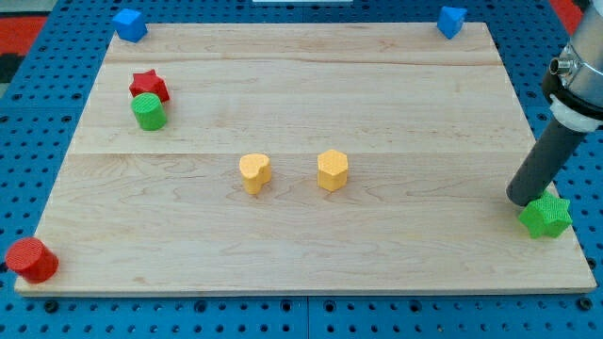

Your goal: Move the green star towards bottom right

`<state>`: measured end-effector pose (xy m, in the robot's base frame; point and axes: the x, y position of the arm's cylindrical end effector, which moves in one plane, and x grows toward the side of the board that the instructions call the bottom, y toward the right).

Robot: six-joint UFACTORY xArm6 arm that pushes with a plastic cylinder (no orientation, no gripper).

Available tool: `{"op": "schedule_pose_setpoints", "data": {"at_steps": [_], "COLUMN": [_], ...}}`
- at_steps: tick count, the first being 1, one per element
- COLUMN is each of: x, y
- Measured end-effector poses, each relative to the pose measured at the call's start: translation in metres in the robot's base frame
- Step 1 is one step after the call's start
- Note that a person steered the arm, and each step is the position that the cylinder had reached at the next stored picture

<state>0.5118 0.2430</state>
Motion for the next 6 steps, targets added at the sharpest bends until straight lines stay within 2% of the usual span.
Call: {"op": "schedule_pose_setpoints", "data": {"at_steps": [2,4,6], "x": [-0.029,0.051,0.056], "y": [0.018,0.038,0.049]}}
